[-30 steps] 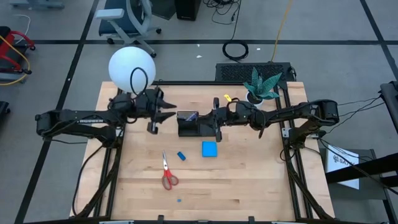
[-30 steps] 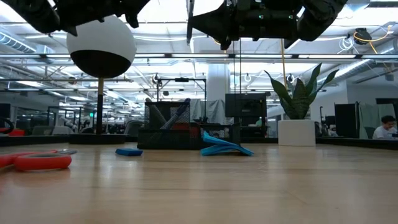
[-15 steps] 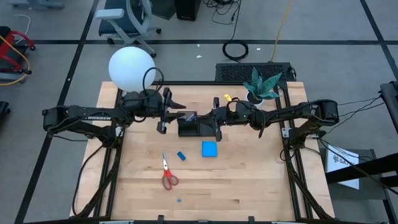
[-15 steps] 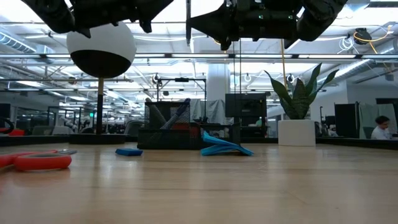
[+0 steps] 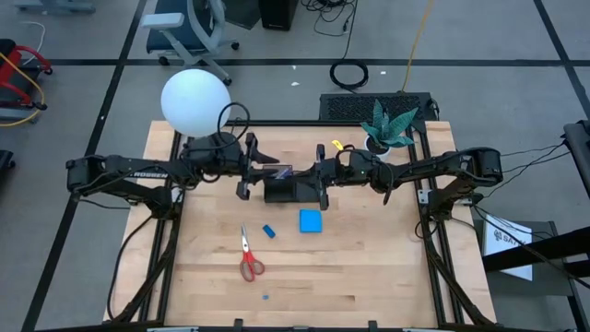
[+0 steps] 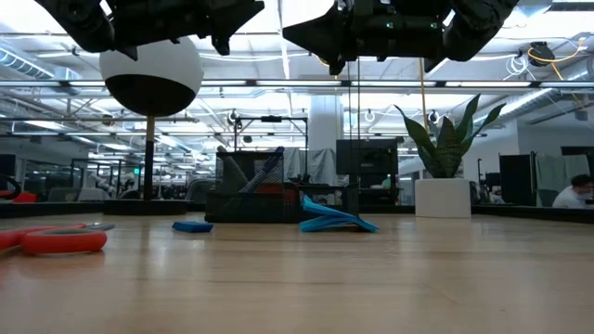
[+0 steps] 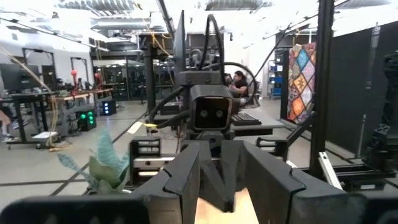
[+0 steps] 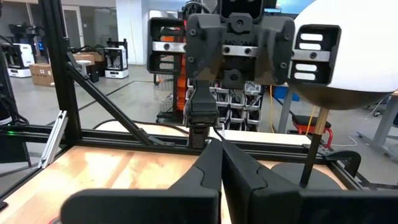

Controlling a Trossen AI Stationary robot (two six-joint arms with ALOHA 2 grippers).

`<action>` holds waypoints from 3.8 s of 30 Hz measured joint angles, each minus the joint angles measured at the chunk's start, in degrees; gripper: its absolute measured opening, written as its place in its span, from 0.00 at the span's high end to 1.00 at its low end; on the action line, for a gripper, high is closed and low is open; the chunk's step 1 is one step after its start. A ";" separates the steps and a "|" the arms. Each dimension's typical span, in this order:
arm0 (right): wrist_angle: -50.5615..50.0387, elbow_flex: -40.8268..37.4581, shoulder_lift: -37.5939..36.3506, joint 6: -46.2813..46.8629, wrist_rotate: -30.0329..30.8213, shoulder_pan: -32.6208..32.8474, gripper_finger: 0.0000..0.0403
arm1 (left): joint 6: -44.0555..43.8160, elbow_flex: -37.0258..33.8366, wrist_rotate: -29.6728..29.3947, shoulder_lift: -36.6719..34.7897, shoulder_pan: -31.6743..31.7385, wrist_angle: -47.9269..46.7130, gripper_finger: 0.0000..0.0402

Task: Pick and place office supplies into organizer
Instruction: Put the black pen into the black mesh organizer

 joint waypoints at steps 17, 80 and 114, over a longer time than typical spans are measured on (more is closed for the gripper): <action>-0.28 0.00 0.00 -1.25 -0.04 0.00 1.00 | 2.01 3.21 1.90 -1.12 -1.40 -8.55 0.68; -2.40 0.00 0.01 -1.10 0.22 -0.15 1.00 | -29.86 3.19 -27.75 3.52 -29.79 -74.36 0.68; -2.43 0.00 0.02 -1.05 0.22 -0.15 1.00 | -27.17 3.36 -26.84 18.75 -28.32 -70.40 0.80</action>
